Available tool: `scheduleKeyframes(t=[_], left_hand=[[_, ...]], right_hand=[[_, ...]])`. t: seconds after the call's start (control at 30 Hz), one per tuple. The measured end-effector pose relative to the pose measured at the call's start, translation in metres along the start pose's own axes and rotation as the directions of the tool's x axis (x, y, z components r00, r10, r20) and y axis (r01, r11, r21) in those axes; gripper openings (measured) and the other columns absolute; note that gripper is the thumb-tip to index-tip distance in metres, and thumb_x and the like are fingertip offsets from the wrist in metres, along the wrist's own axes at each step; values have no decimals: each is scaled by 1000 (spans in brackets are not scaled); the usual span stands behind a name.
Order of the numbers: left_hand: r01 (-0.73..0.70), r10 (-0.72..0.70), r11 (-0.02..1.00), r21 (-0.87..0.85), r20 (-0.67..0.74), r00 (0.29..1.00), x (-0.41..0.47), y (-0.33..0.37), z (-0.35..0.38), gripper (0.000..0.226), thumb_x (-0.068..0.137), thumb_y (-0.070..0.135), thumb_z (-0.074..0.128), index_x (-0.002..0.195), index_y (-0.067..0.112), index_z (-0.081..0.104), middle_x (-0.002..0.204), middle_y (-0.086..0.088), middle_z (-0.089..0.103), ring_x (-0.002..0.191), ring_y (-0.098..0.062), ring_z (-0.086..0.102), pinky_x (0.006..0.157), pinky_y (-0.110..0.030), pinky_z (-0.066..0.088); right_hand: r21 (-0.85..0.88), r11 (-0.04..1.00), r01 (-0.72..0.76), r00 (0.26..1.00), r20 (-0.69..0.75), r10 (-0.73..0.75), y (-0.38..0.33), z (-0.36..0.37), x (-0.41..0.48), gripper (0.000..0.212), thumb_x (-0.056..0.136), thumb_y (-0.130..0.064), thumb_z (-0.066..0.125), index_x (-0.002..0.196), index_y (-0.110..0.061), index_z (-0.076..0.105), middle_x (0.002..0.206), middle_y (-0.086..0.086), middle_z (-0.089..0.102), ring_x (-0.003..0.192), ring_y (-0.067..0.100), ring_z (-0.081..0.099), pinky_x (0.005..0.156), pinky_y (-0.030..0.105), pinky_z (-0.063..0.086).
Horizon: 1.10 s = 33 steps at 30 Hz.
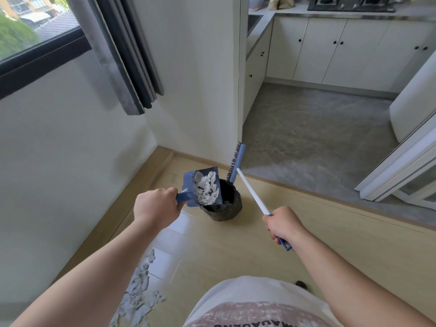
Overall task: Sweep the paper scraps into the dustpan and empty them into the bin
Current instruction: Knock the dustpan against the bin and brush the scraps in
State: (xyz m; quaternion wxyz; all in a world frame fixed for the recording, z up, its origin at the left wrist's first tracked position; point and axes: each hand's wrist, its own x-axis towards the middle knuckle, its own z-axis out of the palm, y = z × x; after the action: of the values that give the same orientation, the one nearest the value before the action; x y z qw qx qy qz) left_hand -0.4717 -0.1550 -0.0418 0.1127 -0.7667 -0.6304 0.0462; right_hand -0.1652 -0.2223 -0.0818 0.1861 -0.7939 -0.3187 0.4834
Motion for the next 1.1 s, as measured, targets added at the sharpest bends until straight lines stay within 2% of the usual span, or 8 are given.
scheduleKeyframes(t=[0.1,0.3,0.43,0.63,0.8,0.97,1.1], left_hand=[[-68,68,997,37,-5,998,1,1,3,38,93,55,55,75,22,57,63,3,63,49,-25,44,47,-23,25],[-56,55,996,64,12,998,9,5,-3,35,97,54,47,89,22,60,78,3,69,59,-26,47,53,-27,32],[-95,92,991,90,28,995,11,7,-4,36,98,54,43,92,23,60,82,4,70,67,-26,62,54,-27,34],[-85,83,995,59,27,996,14,7,2,35,97,54,45,92,23,61,80,4,69,70,-25,67,53,-27,35],[-114,113,992,60,13,994,13,8,4,34,98,54,45,94,23,60,82,4,69,68,-24,64,54,-27,36],[-129,128,990,63,17,992,13,9,5,33,98,54,44,96,24,60,87,4,71,76,-25,69,56,-27,36],[-121,121,990,69,3,993,15,8,5,33,97,53,46,93,24,60,83,4,70,72,-25,68,54,-27,35]], right_hand=[[6,1000,-8,1000,-6,8,2,1,1,27,95,-18,54,99,7,64,67,14,56,51,27,46,47,27,41],[8,1000,-18,1000,-14,18,8,1,-1,26,95,-18,54,97,6,63,65,14,55,49,26,46,47,27,41],[2,999,-32,999,-16,32,10,1,-4,26,94,-19,54,93,5,63,56,12,52,42,23,44,45,25,41],[14,999,-31,999,-14,31,14,1,-8,27,95,-18,54,97,7,63,62,13,53,49,26,45,45,25,40],[7,999,-35,999,-13,35,14,2,-10,27,96,-18,54,98,7,63,60,13,52,45,24,44,44,25,40],[-5,1000,-30,999,-18,29,15,2,-12,28,96,-18,53,99,8,63,58,13,52,43,24,44,42,24,39],[-4,999,-38,999,-13,38,16,1,-14,27,97,-18,53,99,8,62,59,13,52,41,22,43,41,23,39]])
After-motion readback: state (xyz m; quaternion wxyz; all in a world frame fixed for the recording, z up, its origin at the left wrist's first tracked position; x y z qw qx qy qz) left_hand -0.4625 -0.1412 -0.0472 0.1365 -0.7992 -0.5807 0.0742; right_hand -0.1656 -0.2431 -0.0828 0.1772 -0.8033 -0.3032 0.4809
